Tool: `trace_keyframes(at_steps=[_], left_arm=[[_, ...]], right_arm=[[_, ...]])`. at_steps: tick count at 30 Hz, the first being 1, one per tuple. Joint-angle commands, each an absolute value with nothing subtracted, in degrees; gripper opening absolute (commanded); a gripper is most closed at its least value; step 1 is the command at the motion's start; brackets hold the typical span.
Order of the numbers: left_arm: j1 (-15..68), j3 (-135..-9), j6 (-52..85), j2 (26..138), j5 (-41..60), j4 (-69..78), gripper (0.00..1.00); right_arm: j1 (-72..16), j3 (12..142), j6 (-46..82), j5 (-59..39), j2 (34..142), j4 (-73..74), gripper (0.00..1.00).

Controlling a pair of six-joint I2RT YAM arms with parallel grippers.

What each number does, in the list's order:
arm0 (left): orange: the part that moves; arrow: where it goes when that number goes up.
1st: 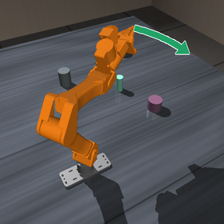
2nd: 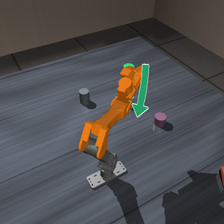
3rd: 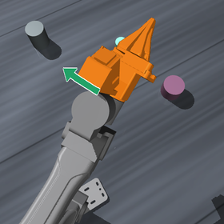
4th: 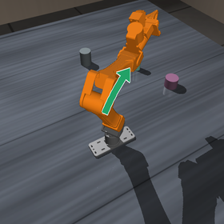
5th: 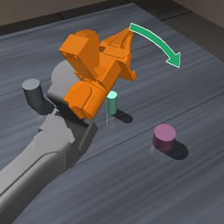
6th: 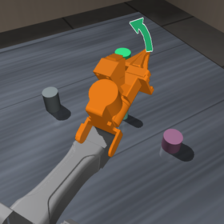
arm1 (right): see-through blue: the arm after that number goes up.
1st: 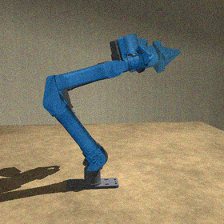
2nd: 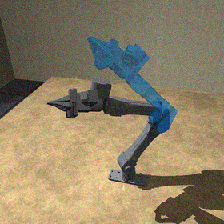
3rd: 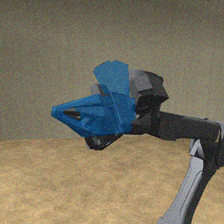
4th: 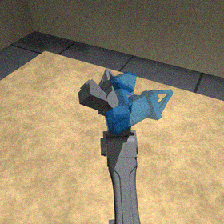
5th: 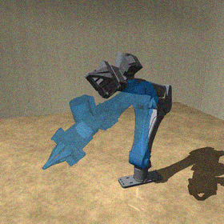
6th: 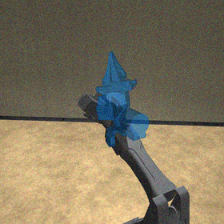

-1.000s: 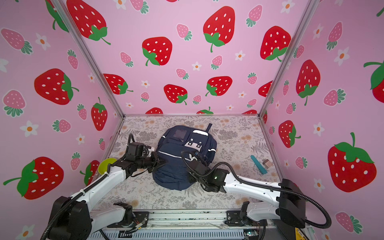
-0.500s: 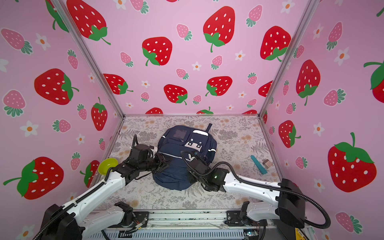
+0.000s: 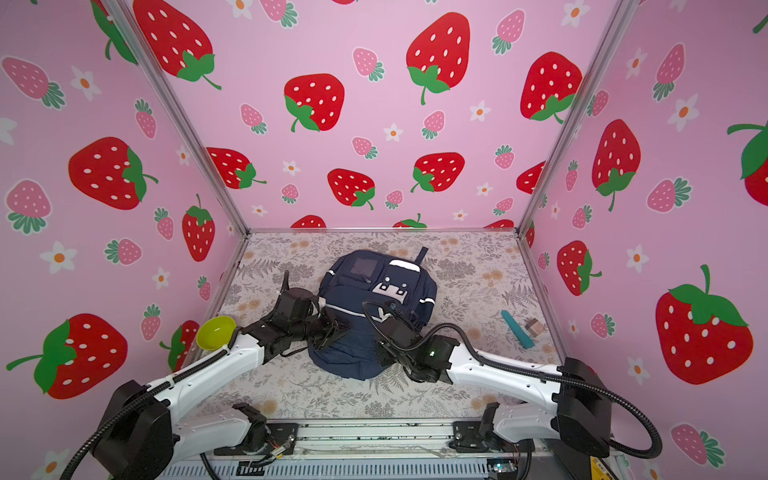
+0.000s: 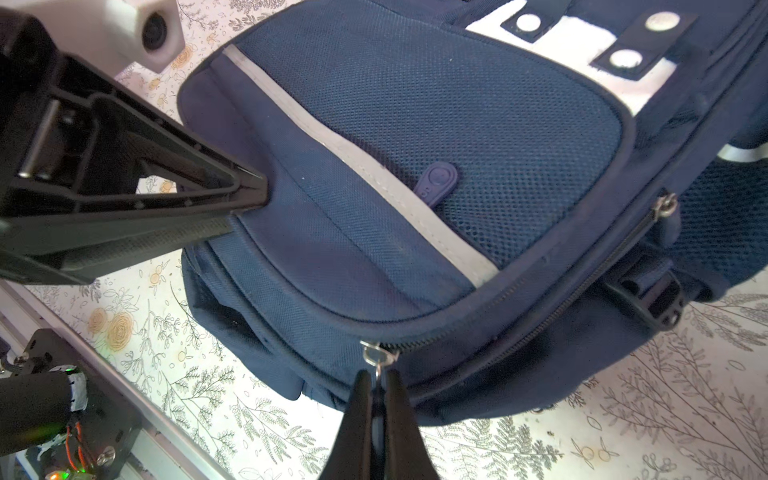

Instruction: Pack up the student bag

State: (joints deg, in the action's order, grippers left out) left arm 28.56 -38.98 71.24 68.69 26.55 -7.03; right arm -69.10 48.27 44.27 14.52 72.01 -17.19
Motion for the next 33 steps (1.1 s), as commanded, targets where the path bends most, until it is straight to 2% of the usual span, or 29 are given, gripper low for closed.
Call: trace_keyframes(at_steps=[1,3,10,19,24,29,33], left_arm=[[28.7,-41.9,70.7,68.3,25.4,-3.8,0.07],[28.5,-41.9,70.2,67.9,25.2,-4.3,0.0],[27.5,-42.0,67.7,66.6,25.0,-5.6,0.0],[25.9,-42.2,62.9,64.6,27.1,-5.8,0.0],[25.6,-42.2,61.3,64.3,29.1,-6.7,0.0],[25.4,-42.6,59.1,64.1,31.6,-8.7,0.0],[25.3,-42.2,58.1,64.1,32.8,-9.6,0.0]], right_arm=[[-69.5,48.9,44.4,15.0,69.0,-18.7,0.0],[-69.5,48.5,44.4,16.0,68.0,-19.7,0.0],[-67.1,47.8,44.9,19.2,65.8,-27.1,0.0],[-55.9,46.2,36.6,13.7,63.2,-26.8,0.0],[-48.0,46.7,32.0,11.2,66.3,-24.0,0.0],[-39.6,48.0,31.5,14.3,72.5,-20.8,0.0],[-36.1,49.2,30.6,11.8,74.9,-17.0,0.0]])
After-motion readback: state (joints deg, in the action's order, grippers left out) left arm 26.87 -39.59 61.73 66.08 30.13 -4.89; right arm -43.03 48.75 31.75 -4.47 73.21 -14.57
